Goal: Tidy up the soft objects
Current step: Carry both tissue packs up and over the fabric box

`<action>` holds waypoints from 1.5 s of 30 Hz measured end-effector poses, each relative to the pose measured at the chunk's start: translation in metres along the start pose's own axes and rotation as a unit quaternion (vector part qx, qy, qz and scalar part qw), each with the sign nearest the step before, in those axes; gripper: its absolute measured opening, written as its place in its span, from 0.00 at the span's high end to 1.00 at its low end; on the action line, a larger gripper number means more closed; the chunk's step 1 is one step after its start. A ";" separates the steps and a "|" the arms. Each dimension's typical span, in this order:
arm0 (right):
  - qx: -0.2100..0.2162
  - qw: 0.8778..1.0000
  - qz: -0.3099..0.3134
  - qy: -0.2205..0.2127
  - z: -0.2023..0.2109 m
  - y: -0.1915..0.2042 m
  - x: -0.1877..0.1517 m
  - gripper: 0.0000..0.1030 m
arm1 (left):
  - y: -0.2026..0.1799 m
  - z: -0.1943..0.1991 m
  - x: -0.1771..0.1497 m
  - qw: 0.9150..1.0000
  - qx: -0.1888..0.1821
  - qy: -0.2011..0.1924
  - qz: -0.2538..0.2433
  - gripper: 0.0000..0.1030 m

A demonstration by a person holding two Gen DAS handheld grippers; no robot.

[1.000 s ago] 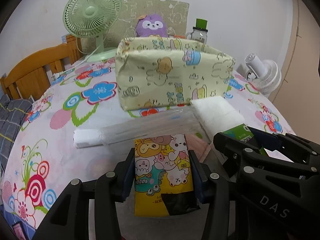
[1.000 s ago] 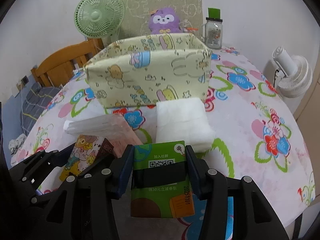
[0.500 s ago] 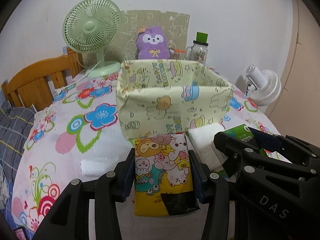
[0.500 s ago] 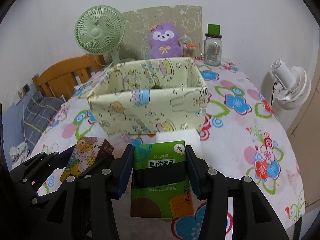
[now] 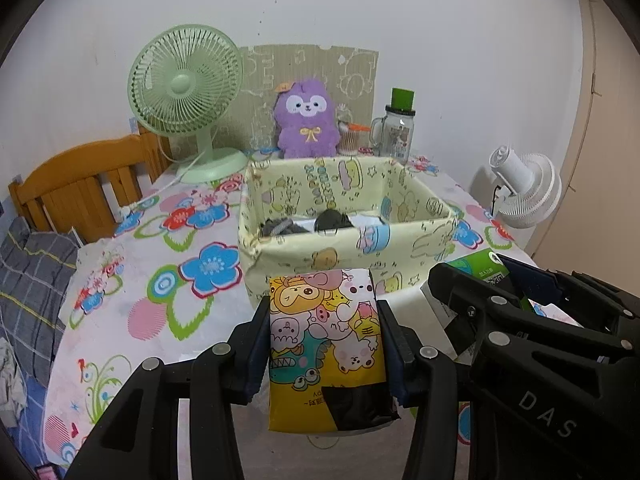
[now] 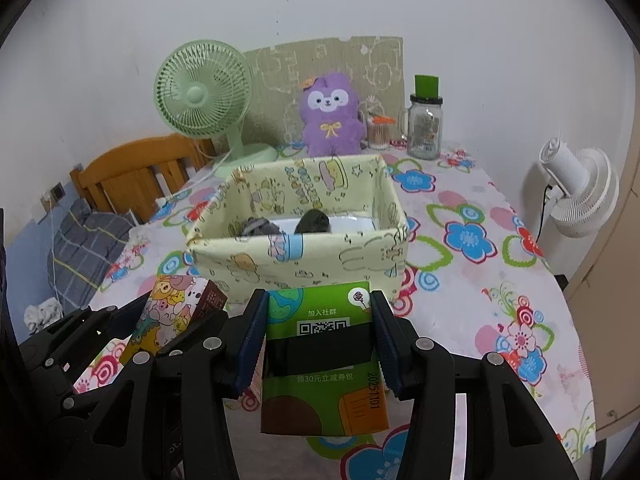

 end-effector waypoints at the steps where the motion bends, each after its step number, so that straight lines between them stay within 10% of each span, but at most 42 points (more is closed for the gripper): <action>1: 0.000 1.000 0.000 -0.003 0.002 0.000 0.002 0.48 | -0.001 0.002 0.002 1.000 0.000 -0.002 -0.001 0.52; 45: -0.003 0.999 -0.010 -0.048 0.004 -0.016 0.067 0.48 | -0.009 0.005 0.067 0.999 -0.004 -0.043 -0.001 0.52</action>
Point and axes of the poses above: each gripper's, at about its wrist camera, not at the fingertips, and z roughly against the way its jaws point, y to its left, x to its top, the point moved 4 cm from there along -z, roughly the way its jaws point, and after that the axes turned 9 degrees about z, right-handed, at the moved point
